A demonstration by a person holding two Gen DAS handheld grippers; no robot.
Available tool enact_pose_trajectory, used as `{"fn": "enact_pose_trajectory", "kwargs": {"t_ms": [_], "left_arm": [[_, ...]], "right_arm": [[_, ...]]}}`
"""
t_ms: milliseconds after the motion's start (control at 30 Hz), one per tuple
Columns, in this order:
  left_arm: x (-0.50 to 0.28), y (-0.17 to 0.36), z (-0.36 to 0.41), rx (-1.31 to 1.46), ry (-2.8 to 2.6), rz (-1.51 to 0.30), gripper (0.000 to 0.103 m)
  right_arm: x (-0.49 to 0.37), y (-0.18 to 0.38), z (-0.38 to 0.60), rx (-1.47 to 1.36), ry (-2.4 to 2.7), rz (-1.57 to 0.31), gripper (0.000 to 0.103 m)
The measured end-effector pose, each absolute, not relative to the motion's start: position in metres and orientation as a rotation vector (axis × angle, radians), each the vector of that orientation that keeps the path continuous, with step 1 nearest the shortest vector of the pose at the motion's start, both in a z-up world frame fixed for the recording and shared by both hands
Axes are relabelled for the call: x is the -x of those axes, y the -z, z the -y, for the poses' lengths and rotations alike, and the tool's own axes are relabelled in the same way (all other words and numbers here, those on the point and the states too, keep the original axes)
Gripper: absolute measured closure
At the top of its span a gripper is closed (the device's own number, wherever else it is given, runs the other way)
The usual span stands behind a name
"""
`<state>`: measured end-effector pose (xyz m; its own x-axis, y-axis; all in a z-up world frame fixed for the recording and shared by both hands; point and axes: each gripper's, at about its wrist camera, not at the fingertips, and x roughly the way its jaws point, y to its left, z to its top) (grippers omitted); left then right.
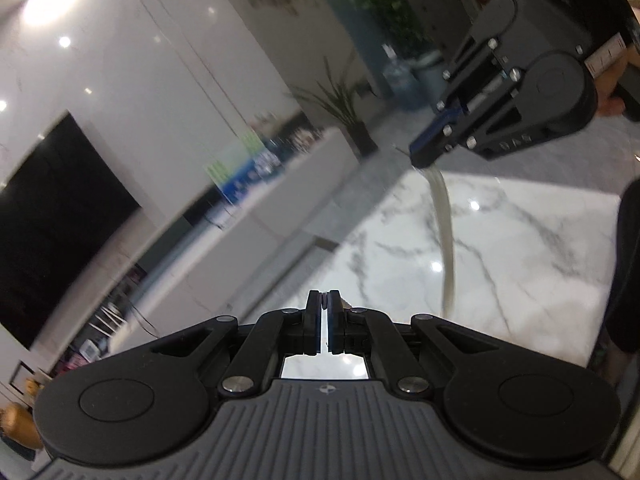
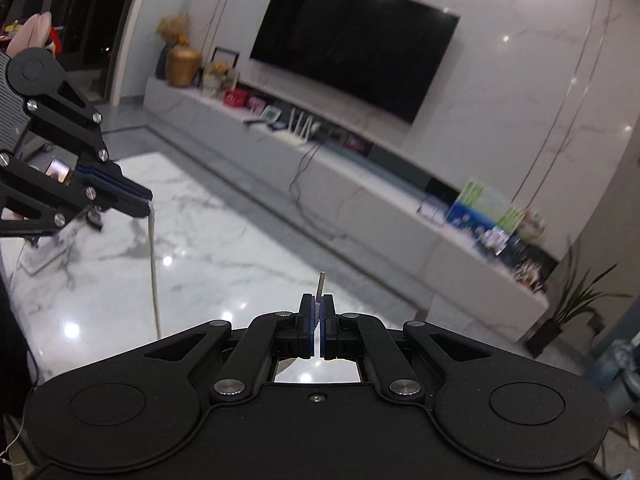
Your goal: Lace up shoes with both hands
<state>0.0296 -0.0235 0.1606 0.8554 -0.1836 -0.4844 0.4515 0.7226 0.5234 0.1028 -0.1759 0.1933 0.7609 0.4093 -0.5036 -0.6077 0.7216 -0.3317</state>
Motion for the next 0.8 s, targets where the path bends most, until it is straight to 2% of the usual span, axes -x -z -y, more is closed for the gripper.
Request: {"fn": "enact_pose_trajectory", "kwargs": {"t_ms": [433, 800], "left_arm": [[-0.018, -0.216, 0.034, -0.668, 0.27, -0.279, 0.101], [-0.016, -0.254, 0.043, -0.676, 0.212, -0.197, 0.101]], "right_arm": [[-0.072, -0.28, 0.178, 0.539, -0.467, -0.241, 0.102], [-0.069, -0.315, 0.18, 0.546, -0.464, -0.198, 0.102]]}}
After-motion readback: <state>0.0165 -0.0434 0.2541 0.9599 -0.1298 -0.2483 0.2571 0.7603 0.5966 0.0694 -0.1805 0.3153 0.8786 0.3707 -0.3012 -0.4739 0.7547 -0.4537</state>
